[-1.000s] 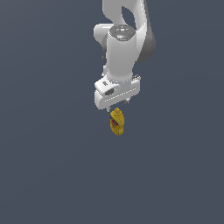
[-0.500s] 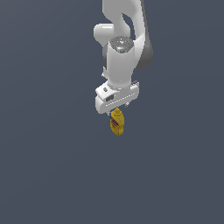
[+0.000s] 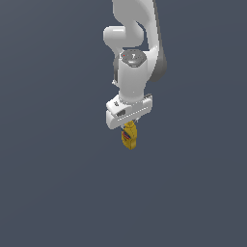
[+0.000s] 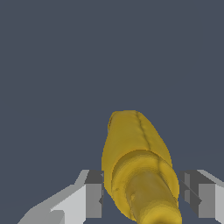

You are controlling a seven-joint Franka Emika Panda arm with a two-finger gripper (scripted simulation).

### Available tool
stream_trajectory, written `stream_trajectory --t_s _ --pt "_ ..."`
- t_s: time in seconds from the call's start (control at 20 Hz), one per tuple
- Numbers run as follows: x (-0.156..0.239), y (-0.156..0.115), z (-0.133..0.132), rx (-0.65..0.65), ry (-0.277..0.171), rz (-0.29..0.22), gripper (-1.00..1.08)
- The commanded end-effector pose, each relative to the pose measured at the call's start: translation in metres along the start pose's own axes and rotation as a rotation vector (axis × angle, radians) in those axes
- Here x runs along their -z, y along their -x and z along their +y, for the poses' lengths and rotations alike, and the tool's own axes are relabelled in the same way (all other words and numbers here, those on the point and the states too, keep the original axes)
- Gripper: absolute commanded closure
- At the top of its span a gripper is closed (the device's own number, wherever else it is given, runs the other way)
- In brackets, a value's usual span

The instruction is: Pick up the object and move it to a goal position.

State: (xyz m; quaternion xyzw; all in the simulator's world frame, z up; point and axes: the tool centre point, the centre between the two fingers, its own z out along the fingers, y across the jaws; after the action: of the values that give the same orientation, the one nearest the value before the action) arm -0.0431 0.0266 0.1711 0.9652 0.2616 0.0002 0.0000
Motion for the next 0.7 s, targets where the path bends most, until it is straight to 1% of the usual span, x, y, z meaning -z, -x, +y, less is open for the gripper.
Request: stream_trajectory --t_s 0.0,0.45,0.65 --pt "-0.0007 -0.0001 -0.0002 0.0 0.0 0.0 1.08" --pt "0.0009 0.0005 0.0006 0.0 0.0 0.001 1.08" --pt "0.0089 0.0056 0.0041 0.0 0.0 0.001 1.08"
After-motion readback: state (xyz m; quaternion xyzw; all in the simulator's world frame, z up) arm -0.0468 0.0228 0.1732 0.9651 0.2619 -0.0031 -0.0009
